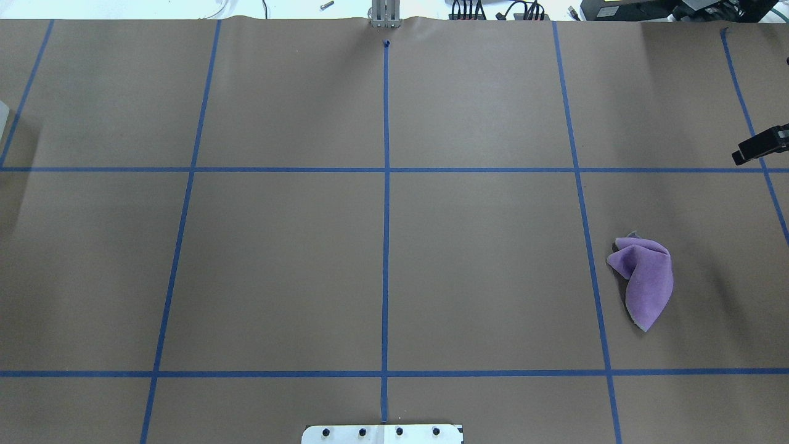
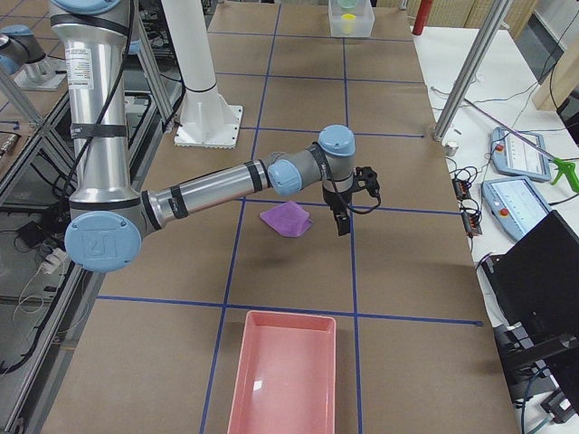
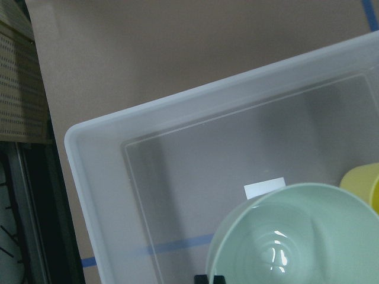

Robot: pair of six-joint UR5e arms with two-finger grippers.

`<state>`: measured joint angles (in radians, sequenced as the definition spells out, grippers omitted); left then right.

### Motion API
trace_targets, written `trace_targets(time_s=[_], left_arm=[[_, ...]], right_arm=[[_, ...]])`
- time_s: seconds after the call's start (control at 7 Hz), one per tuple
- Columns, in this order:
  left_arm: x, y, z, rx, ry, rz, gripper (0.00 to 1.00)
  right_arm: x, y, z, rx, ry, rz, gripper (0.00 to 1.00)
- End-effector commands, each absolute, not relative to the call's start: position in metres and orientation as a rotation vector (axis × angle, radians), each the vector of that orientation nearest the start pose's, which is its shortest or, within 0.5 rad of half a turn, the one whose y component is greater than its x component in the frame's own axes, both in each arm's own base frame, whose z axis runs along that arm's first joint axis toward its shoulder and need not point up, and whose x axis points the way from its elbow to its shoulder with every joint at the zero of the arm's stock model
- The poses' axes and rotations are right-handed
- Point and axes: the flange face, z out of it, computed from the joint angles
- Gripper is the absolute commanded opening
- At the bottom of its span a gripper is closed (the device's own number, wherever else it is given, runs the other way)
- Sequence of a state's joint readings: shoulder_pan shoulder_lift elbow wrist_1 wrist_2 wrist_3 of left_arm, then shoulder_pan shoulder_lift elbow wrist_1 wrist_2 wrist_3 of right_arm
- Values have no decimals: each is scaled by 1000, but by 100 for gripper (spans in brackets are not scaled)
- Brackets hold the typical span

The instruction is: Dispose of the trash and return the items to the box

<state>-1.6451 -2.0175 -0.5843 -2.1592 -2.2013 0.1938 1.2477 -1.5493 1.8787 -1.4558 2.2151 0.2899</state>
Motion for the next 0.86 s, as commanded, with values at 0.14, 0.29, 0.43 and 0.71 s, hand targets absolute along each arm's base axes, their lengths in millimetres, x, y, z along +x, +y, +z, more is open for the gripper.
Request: trace_targets(time_s=[0.14,0.29,0.43,0.71], left_arm=[[-69,-610,850,122,572,114,0],[-67,-610,849,125,572,113,20],[-67,-609,848,148,571,131,99],[-102,-608,838,236,579,173,99]], right_arm=[[-92,-502,489,218,-733,-176,100],[-92,-502,489,219,-733,-177,100],[-92,-503,488,221,-733,-177,100],[-92,-503,485,221,-739,-163,100]])
